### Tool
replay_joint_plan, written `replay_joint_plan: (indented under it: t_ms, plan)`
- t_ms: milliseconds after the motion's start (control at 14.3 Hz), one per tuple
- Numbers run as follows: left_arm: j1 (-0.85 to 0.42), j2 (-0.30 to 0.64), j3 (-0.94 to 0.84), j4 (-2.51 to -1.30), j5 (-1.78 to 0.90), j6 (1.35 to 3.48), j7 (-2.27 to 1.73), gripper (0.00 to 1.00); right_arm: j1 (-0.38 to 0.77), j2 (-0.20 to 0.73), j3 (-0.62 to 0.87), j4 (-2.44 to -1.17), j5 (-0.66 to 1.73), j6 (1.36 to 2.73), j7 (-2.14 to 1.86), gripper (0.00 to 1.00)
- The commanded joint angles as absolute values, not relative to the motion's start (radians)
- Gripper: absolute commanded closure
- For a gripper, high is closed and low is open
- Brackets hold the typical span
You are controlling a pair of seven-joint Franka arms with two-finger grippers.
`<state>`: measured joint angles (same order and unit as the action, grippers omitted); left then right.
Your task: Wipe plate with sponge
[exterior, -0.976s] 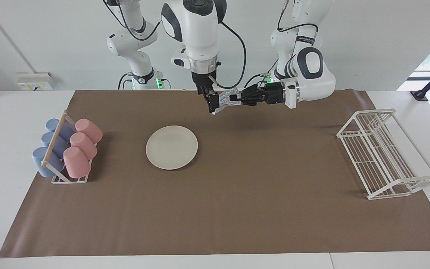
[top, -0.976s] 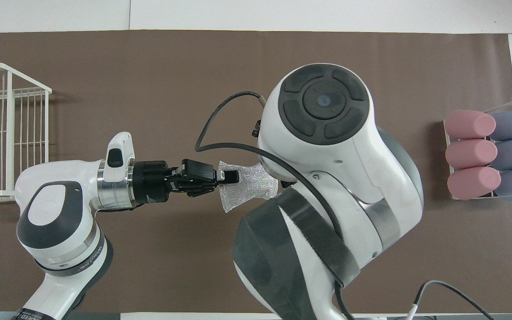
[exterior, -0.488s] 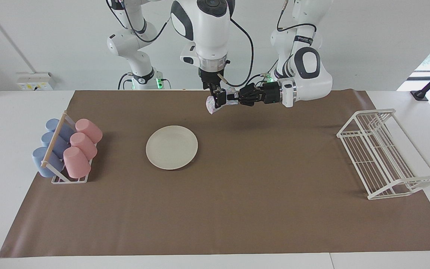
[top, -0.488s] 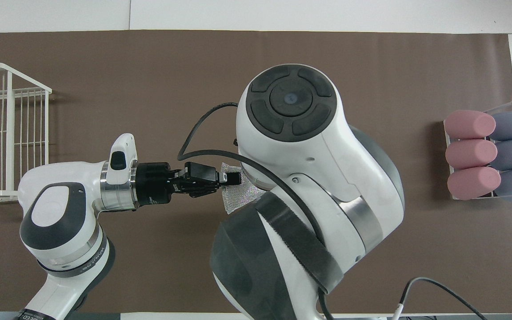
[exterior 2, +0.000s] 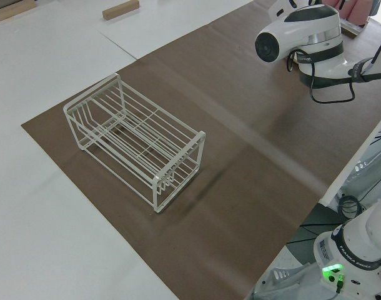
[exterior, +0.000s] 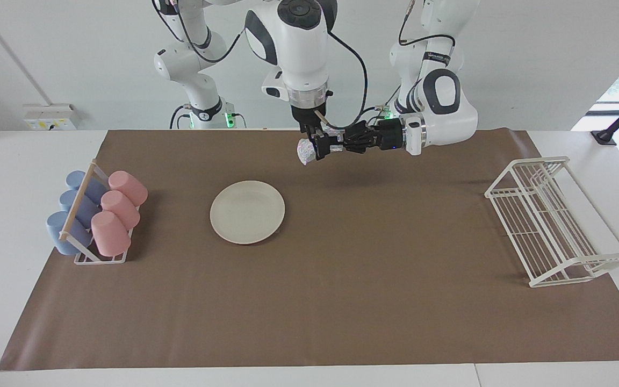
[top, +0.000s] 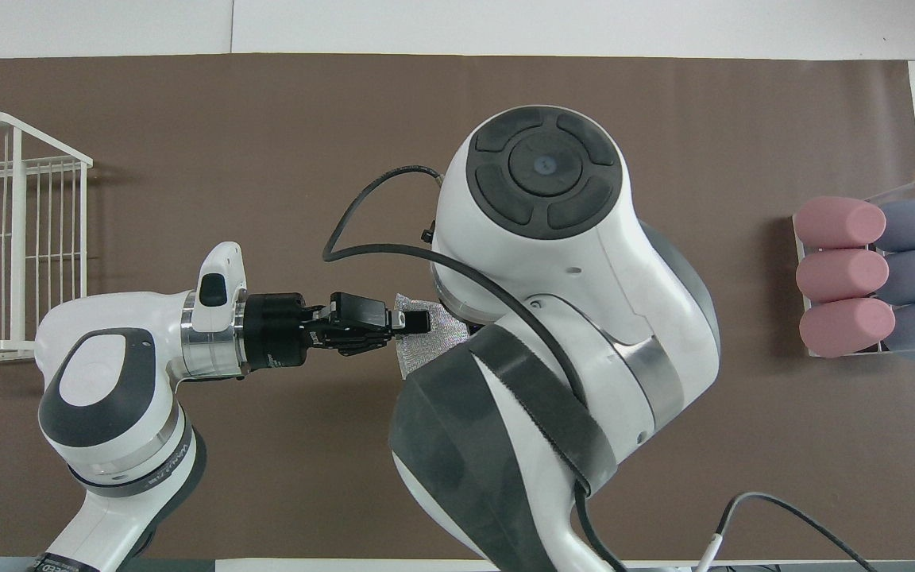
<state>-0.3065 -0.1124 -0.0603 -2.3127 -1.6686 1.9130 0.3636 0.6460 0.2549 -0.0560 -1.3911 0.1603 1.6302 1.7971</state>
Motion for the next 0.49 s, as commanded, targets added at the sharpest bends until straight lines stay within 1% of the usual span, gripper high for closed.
replay_joint_plan:
  t_ms: [0,139,209,418]
  plan:
    - [-0.319,-0.143,-0.051,-2.349,-1.694,1.93,0.385,1.0,0.608,0.157,-0.049,-1.538,0.231,1.722,1.773,0.0]
    - [-0.319,-0.143,-0.051,-2.349,-1.694,1.93,0.385,1.0,0.598,0.143,-0.049,-1.551,0.242,1.721,1.772,0.0]
    - [-0.319,-0.143,-0.051,-2.349,-1.694,1.93,0.385,1.0,0.598,0.135,-0.048,-1.578,0.247,1.733,1.77,0.0]
    - [-0.319,-0.143,-0.051,-2.349,-1.694,1.93,0.385,1.0,0.609,0.094,-0.048,-1.678,0.291,1.84,1.779,0.0]
